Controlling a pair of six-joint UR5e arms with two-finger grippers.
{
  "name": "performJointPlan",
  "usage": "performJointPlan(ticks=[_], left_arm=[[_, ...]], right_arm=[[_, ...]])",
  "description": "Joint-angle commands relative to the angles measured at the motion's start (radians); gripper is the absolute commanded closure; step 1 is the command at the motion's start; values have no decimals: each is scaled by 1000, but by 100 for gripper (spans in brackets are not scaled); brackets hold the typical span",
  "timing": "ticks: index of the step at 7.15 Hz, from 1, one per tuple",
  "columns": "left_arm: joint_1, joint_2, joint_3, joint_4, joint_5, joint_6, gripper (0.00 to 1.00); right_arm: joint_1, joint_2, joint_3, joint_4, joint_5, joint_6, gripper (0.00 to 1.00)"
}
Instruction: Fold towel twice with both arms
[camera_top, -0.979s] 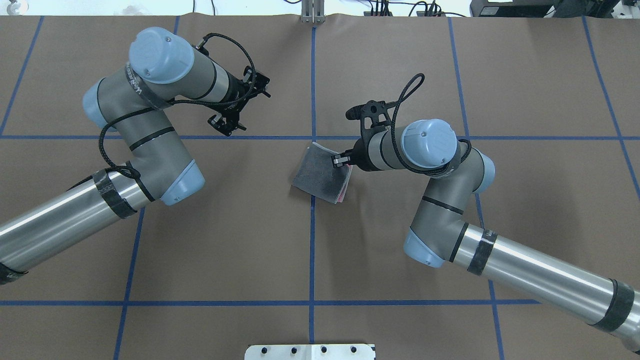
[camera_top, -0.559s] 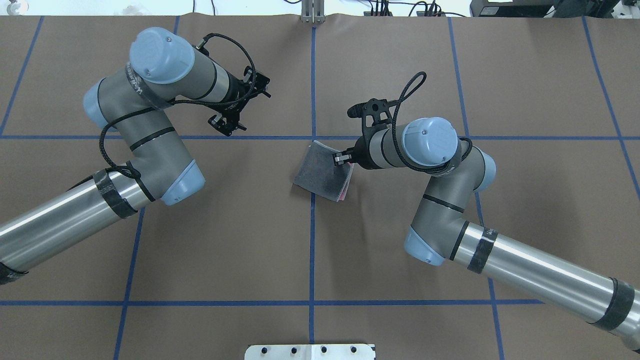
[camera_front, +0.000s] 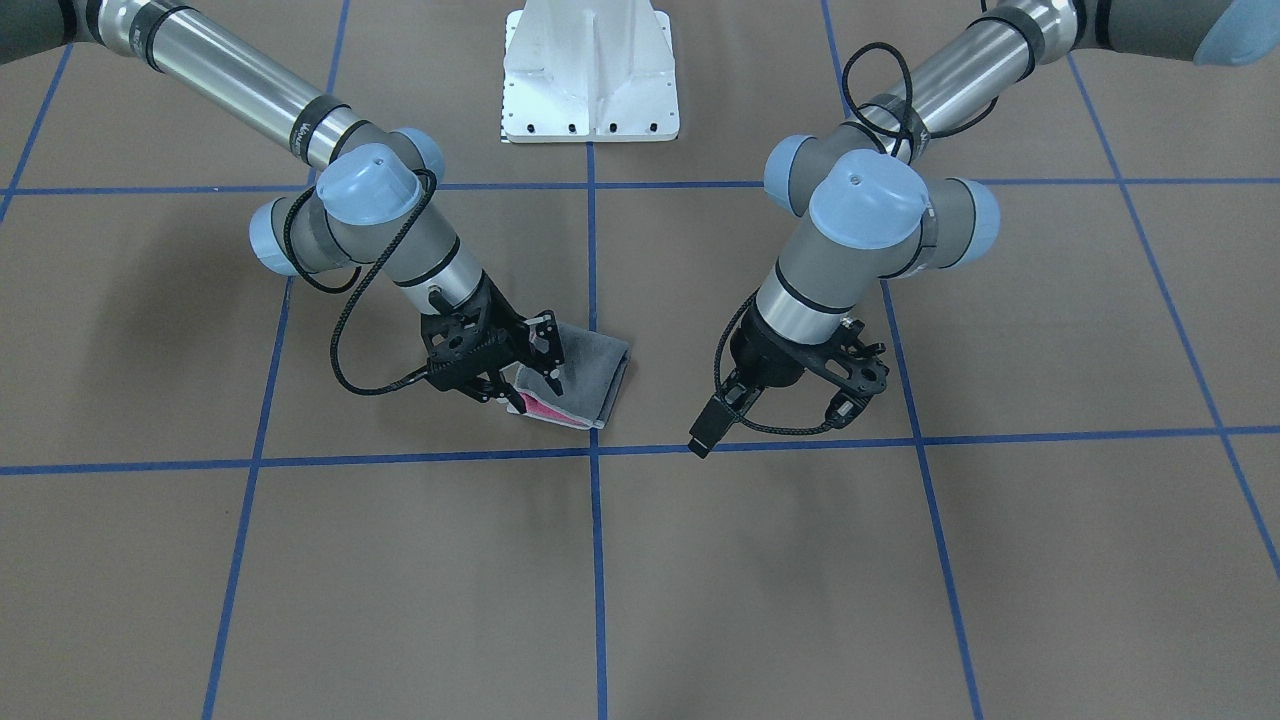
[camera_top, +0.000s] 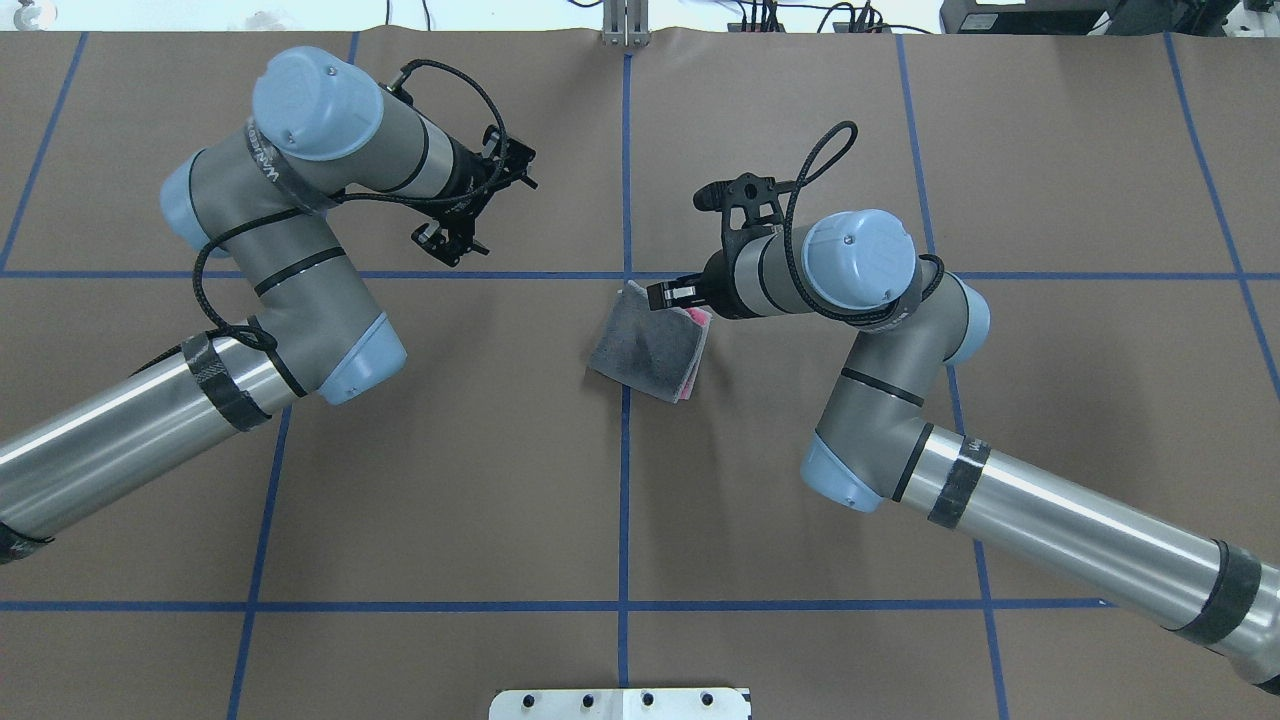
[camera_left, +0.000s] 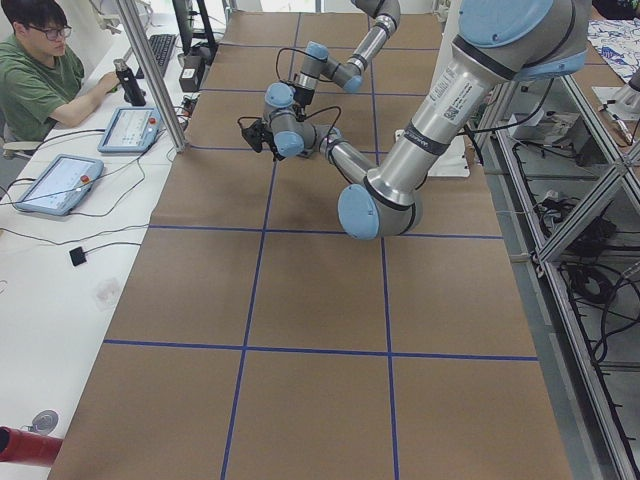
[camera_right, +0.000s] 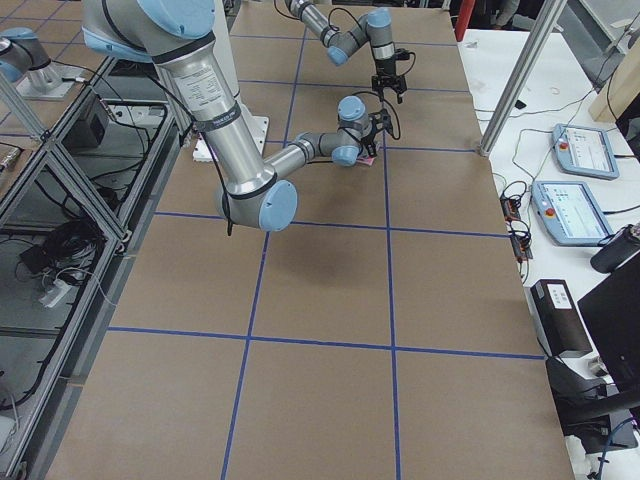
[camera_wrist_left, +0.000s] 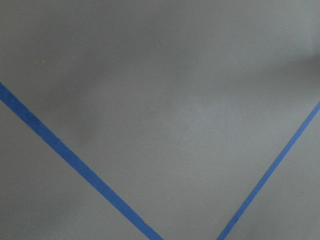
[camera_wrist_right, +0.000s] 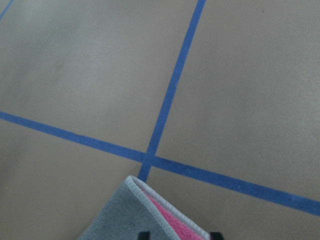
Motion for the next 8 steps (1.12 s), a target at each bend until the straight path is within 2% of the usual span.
performJointPlan(ticks=[1,3,4,5,6,8], left_arm=[[-16,1,-4,2,-8,61,0],[-106,13,-7,9,-121,203,0],[-146,49,-9,9,-126,339,0],[-202,101,-9,12,-161,579,0],[-289,167,-9,12,-216,798,0],[-453,273,-3,46,-264,1193,0]], right_arm=[[26,15,2,-4,40,33,1],[117,51,18,-137,173,20,1],[175,55,19,-186,235,2,1],[242,40,19,-235,293,-58,1],[305,39,25,-356,351,-166,1],[403,21,88,-647,373,-413,1]])
